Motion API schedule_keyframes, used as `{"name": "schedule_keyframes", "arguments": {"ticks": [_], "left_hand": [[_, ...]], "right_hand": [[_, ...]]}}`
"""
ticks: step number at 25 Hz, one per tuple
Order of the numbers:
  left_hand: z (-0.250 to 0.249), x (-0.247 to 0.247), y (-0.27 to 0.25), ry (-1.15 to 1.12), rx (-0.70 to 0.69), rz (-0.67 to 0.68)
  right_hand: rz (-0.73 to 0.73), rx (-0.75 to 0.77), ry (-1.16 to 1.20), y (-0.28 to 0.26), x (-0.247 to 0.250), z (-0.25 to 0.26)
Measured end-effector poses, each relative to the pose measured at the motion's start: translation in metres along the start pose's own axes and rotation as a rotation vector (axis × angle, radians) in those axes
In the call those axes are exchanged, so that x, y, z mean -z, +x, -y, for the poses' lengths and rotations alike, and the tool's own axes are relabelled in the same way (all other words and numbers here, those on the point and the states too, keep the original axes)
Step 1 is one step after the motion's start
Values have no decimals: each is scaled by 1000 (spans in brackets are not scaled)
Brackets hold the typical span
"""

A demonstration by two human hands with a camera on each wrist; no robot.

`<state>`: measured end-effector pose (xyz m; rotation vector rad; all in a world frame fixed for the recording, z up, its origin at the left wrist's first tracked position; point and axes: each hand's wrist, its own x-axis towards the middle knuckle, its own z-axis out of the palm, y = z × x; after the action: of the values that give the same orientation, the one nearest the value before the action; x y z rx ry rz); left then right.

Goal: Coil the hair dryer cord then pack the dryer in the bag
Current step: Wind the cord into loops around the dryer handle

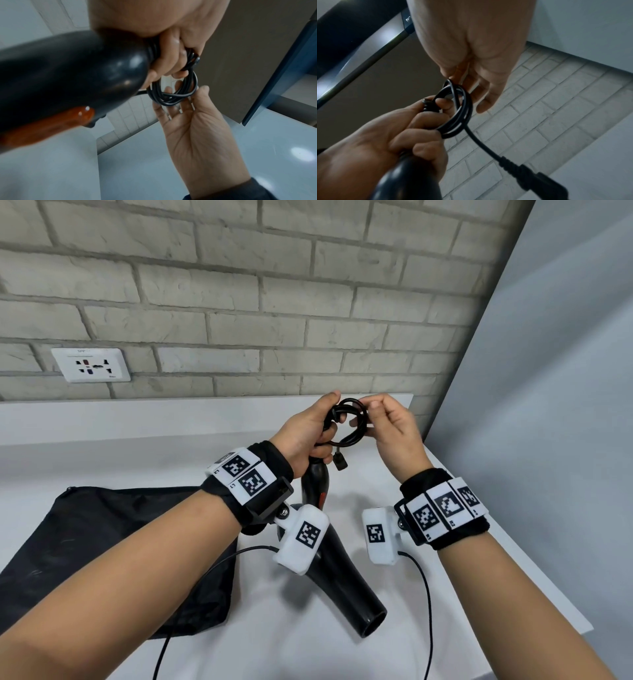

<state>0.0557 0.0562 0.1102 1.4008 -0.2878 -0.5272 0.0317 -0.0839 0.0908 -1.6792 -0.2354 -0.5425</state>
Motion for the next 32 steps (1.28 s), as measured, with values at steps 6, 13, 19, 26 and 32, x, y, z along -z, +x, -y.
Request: {"name": "schedule_keyframes", "arguments": {"ticks": [6,13,19,26,32], "left_hand": [[-1,0,0,57,11,-69],[3,-5,-4,231,-26,-122],[5,-6,-4,199,-21,-146],[-1,1,-7,133,-62,-4],[-3,8,-10,9,-140,47]], "right_hand": [[10,11,-33,3,-6,-2],[10,126,-237,-4,-3,0],[-38,70,-228,-3,-8,-6],[258,10,-112,-13,-14,-10],[287,-82,-38,-13,-7,-11]]}}
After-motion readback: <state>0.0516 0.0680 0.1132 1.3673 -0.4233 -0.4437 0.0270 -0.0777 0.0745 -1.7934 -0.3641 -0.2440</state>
